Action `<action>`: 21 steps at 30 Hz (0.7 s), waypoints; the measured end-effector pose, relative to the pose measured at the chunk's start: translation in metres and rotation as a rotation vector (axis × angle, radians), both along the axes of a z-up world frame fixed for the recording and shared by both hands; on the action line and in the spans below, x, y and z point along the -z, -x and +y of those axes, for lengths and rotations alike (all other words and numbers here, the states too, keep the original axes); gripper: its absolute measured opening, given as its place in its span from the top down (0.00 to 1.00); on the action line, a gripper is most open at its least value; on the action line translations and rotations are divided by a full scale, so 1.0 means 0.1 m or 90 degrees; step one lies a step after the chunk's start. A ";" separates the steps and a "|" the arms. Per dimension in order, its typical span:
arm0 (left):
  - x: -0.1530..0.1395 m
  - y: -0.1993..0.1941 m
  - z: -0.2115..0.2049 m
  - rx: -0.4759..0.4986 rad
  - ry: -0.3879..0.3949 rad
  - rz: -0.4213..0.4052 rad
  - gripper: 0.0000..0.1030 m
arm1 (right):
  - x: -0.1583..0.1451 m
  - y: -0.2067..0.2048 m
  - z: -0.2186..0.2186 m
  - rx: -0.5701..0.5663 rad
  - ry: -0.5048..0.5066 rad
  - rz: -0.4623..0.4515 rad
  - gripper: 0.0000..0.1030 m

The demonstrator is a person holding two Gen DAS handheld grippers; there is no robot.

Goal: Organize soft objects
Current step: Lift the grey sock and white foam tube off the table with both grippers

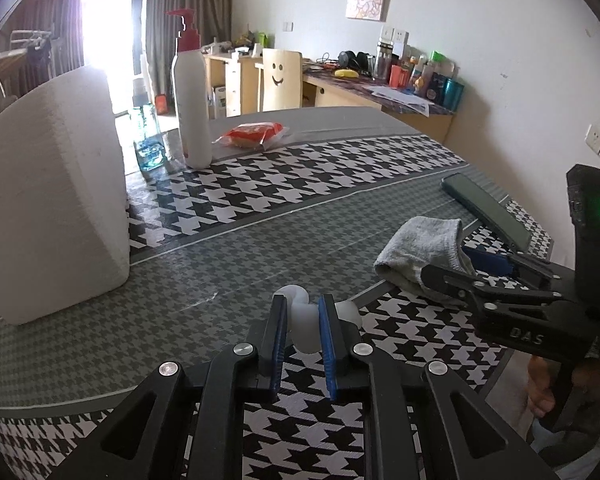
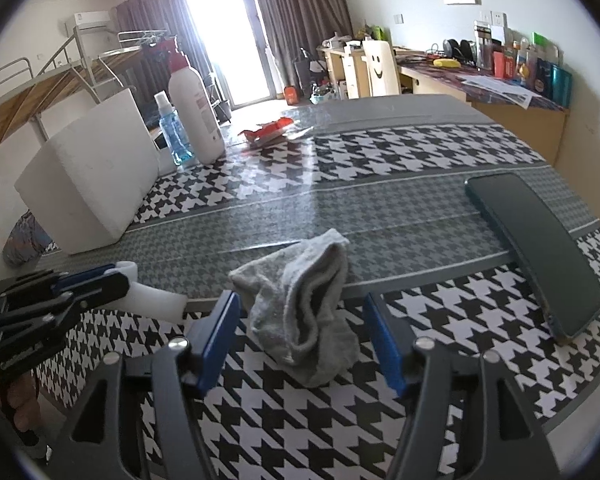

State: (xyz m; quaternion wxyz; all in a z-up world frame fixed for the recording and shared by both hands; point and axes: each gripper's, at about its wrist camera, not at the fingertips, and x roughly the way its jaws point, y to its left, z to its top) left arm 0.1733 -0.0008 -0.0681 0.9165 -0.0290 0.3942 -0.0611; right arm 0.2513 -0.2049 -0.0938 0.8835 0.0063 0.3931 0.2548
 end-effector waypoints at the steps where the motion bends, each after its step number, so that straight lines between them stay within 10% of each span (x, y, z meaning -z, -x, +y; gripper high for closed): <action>1: 0.00 0.00 0.00 0.000 0.001 -0.001 0.83 | 0.02 -0.01 0.02 0.002 0.007 0.003 0.33; 13: -0.01 0.06 0.06 -0.004 0.009 -0.007 0.83 | 0.08 -0.02 0.11 0.007 0.054 0.006 0.75; 21: -0.07 0.12 0.14 -0.018 0.003 -0.022 0.83 | -0.13 0.13 0.16 -0.012 0.032 -0.034 0.78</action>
